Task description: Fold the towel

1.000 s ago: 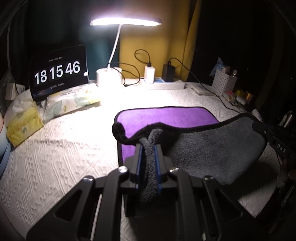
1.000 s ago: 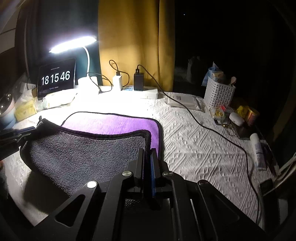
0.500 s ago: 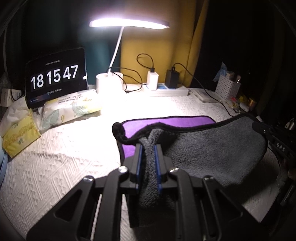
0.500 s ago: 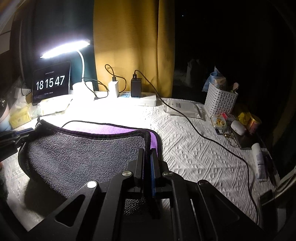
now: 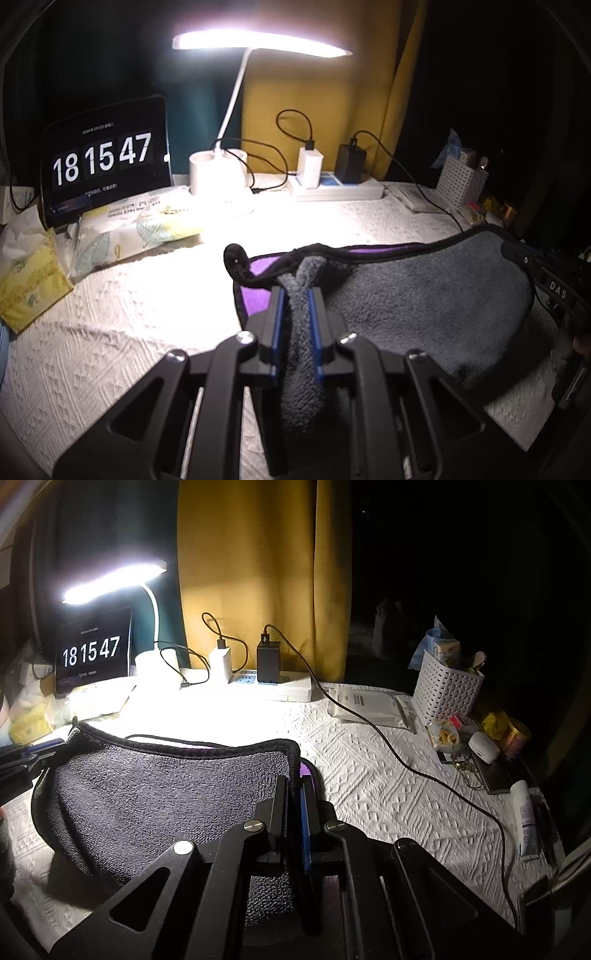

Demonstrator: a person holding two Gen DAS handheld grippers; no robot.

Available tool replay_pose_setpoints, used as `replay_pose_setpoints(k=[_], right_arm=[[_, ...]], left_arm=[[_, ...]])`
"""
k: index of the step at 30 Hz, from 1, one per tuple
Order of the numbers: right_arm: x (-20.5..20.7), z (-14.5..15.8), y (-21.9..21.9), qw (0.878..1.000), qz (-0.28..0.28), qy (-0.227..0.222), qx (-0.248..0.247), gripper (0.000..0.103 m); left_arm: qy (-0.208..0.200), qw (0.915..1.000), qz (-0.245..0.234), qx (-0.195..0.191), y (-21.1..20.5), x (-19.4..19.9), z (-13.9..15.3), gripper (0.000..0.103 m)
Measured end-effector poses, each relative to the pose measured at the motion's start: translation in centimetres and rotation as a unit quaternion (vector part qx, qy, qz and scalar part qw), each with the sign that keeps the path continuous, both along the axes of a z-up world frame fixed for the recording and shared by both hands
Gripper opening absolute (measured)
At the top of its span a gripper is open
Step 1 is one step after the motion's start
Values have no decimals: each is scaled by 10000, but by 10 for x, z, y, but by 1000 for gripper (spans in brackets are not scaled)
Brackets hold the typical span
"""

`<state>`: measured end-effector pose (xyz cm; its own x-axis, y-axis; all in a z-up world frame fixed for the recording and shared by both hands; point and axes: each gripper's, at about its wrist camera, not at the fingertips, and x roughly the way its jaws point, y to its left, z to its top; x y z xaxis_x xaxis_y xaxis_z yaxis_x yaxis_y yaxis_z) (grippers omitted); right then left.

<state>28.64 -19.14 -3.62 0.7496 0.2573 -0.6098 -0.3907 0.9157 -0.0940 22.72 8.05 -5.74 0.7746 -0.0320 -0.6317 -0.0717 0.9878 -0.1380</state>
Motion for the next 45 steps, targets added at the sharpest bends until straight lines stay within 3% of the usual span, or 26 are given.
replay_pose_setpoints(k=[27, 45], right_arm=[[56, -21, 9, 9998, 12, 180, -16, 6], [85, -54, 19, 9986, -40, 526, -47, 6]], left_arm=[[105, 9998, 79, 131, 8, 55, -16, 14], [547, 9982, 150, 170, 14, 82, -47, 16]])
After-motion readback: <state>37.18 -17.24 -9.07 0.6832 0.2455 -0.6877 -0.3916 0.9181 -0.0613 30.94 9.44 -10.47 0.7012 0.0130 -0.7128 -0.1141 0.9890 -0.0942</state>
